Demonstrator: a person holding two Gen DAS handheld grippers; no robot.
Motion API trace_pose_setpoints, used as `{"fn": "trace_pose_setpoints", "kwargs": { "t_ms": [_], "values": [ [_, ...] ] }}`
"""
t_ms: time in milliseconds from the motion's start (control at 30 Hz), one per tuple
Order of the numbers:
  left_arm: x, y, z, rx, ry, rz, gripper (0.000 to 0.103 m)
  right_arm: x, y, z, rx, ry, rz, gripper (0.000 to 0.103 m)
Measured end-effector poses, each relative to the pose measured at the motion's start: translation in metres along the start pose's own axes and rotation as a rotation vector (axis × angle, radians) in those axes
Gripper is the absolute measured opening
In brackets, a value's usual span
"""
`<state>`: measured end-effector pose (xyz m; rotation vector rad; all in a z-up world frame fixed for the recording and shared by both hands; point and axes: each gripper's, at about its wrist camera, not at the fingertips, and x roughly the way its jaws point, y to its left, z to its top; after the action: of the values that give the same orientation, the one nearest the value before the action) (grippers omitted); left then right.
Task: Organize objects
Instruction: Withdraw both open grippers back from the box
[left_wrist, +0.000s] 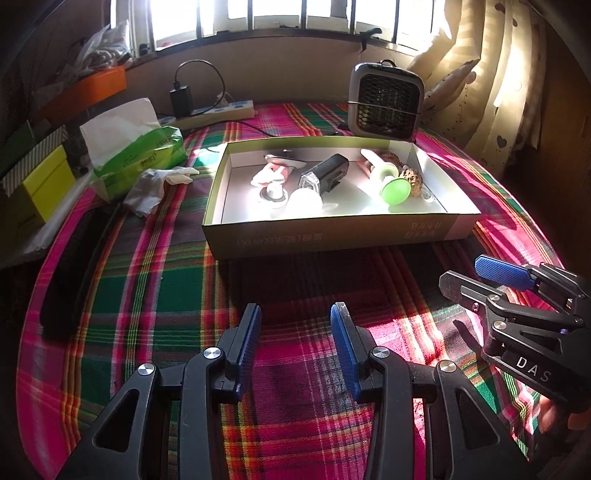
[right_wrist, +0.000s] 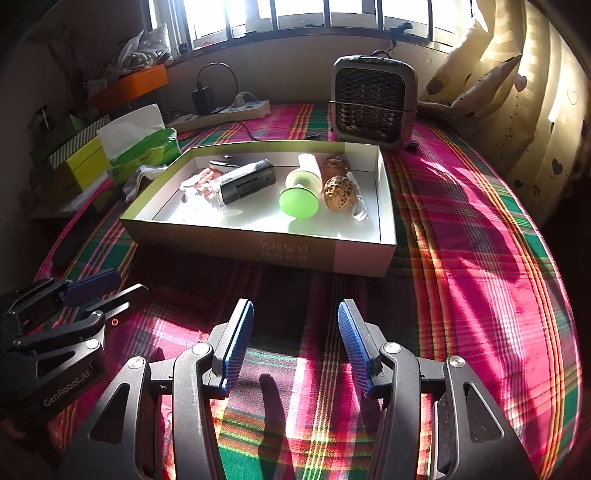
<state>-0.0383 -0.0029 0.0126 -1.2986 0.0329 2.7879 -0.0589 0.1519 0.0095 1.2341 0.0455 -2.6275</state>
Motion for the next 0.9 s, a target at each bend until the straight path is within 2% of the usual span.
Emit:
{"fn": "trace_pose_setpoints", "kwargs": {
  "t_ms": [200,700,767,900],
  "values": [
    [0.002,-0.003,-0.013,-0.004,0.024,0.02,0.037,0.0,-0.001,-0.011,0.002,0.026,-0.018,0.052],
    [-0.007,-0.011,-0.026,-0.025,-0.022,0.048,0.04,-0.012,0.001,-0.032,-0.007,0.007,-0.072,0.06],
    [-0.007,-0.013,-0.027,-0.025,-0.025,0.056,0.04,-0.012,0.003,-0.033,-0.019,0.006,-0.079,0.065],
    [-0.008,-0.013,-0.029,-0.031,-0.032,0.058,0.04,-0.012,0.004,-0.036,-0.015,-0.004,-0.084,0.069]
  ]
}}
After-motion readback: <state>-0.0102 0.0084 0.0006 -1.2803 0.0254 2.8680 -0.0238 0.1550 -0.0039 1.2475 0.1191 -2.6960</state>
